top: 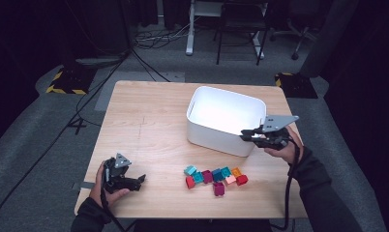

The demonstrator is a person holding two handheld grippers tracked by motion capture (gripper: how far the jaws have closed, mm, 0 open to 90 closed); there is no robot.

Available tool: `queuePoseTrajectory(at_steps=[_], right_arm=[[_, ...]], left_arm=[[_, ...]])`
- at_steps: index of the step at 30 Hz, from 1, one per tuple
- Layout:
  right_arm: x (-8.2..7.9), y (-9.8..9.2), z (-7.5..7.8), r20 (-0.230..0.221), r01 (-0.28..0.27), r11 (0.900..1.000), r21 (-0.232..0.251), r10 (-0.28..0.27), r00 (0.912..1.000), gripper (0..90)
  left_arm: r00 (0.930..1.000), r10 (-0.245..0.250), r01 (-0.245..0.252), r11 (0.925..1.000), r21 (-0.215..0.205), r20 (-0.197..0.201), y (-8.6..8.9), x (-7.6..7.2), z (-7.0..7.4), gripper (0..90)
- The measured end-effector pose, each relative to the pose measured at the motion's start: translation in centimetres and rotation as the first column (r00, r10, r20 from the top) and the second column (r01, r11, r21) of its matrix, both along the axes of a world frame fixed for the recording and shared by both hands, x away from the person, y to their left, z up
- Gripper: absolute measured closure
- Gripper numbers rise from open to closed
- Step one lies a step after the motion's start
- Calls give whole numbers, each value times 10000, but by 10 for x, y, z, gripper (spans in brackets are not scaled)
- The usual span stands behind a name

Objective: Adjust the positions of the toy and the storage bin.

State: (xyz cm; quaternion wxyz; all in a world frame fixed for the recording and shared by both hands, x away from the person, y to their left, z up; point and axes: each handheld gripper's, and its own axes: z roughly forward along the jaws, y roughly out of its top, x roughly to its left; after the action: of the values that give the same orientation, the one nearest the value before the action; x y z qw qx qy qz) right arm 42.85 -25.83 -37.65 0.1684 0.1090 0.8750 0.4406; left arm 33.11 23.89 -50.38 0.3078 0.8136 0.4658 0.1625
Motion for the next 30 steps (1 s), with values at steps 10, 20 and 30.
queuePoseTrajectory(at_steps=[10,20,30], right_arm=[[-5,-31,14,75,3403,9387,549,-3412,9400,469],[21,-26,-5,-1270,5801,8144,157,-5738,8091,354],[50,-18,-14,-2057,5575,8301,-98,-5473,8113,425]], left_arm=[[10000,10,-10,10000,-15,3,0,0,0,6],[10000,13,-13,10000,-8,6,0,0,0,6],[10000,8,-8,10000,-16,1,0,0,0,6]])
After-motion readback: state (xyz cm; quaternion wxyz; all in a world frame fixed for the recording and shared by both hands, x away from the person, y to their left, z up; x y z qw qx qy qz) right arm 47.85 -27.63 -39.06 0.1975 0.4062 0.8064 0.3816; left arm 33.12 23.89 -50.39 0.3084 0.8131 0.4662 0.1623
